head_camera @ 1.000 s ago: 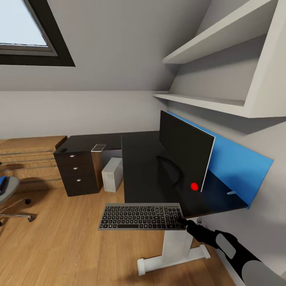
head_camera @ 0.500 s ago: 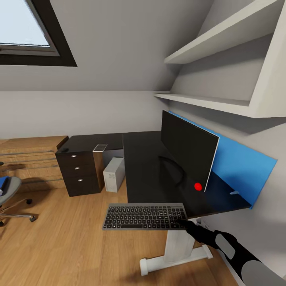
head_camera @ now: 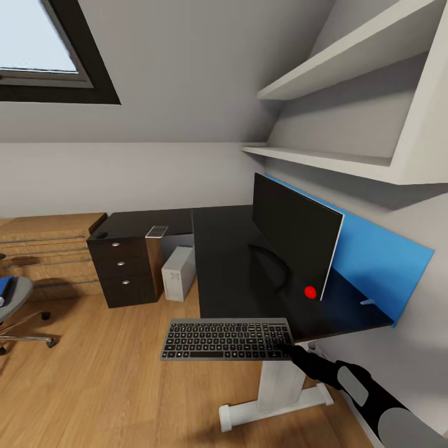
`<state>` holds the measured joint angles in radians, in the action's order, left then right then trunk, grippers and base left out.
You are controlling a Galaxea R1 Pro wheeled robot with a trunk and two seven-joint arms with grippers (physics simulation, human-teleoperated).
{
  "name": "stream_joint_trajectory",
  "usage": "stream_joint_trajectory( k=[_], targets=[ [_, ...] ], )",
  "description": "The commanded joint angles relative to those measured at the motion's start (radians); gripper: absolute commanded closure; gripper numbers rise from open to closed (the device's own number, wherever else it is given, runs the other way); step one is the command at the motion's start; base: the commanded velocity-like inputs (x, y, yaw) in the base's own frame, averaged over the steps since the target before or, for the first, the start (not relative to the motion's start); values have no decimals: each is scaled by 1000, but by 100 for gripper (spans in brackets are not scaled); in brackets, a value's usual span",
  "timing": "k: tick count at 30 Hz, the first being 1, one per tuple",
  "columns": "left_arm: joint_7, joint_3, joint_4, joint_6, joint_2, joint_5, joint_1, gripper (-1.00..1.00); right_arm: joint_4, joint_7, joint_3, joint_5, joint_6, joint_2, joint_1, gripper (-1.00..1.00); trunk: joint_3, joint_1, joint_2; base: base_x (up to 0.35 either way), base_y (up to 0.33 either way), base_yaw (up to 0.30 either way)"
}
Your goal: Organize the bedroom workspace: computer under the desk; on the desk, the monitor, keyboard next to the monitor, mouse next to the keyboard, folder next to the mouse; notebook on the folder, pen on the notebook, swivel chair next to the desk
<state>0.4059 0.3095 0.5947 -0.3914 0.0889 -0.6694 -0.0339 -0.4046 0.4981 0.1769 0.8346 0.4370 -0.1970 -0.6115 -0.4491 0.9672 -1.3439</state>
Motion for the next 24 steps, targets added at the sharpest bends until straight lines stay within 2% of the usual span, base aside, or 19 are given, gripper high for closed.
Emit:
stream_joint_trajectory(
  k=[1, 2, 14, 17, 21, 24],
  targets=[
    [8, 8, 2, -4, 2, -9, 0, -100, 0, 0, 4, 6, 3, -1, -1, -100, -1, 0, -1, 0, 0, 0],
    [8, 8, 2, -4, 2, -9, 0, -100, 0, 0, 4, 7, 3, -1, -1, 100, -1, 0, -1, 0, 0, 0],
    [7, 10, 1, -4, 0, -8, 0, -100, 0, 0, 0, 8, 3, -1, -1, 100, -1, 0, -1, 0, 0, 0],
    [7, 27, 1, -4, 0, -8, 0, -100, 0, 0, 0, 8, 3, -1, -1, 100, -1, 0, -1, 0, 0, 0],
    [8, 48, 1, -4, 0, -8, 0, -100, -1, 0, 0, 8, 3, -1, -1, 100, 12, -15, 27, 0, 0, 0],
    [8, 50, 1, -4, 0, -9, 0, -100, -3, 1, 0, 8, 2, -1, -1, 100, 21, -27, 48, 0, 0, 0]
  ],
)
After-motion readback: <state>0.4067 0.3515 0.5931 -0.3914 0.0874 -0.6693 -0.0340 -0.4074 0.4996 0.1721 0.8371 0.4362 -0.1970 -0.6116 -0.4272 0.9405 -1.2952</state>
